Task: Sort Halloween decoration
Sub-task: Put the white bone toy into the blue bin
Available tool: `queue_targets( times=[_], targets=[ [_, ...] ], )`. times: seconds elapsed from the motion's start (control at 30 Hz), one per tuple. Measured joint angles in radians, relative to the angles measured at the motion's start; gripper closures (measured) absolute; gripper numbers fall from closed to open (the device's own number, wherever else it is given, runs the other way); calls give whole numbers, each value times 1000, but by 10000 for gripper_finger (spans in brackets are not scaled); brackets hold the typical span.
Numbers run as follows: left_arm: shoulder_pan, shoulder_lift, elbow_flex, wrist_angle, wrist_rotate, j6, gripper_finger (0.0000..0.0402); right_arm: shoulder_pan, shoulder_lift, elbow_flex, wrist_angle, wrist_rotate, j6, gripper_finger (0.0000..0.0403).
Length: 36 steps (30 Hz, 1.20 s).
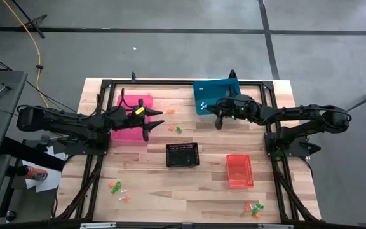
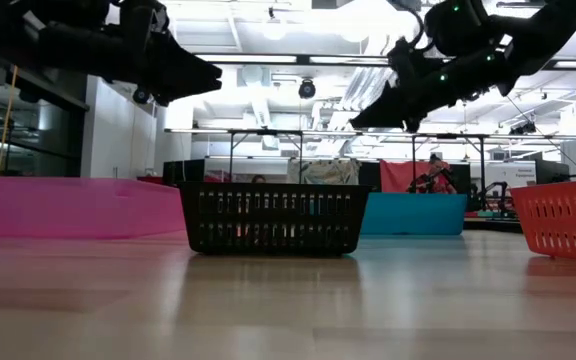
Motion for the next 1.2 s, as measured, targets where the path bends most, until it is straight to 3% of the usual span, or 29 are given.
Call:
queue_targets(
  times=[0.23,0.33,0.5,0.7,1.07,1.2],
  targets=[
    [35,0,0,-2,1,0,227,-98,2,0,-166,352,164,402],
    [42,0,0,-3,1,0,227,-147,23,0,-227,443,267,398],
    [46,0,0,-3,1,21,227,-198,95,0,-206,418,456,396],
    [47,0,0,-43,1,40,227,-209,192,0,-197,406,471,379],
    [47,0,-1,-115,1,-26,227,-212,144,16,-193,381,389,206],
    [41,-3,-1,-115,2,-29,227,-166,64,22,-140,230,325,170]
  ],
)
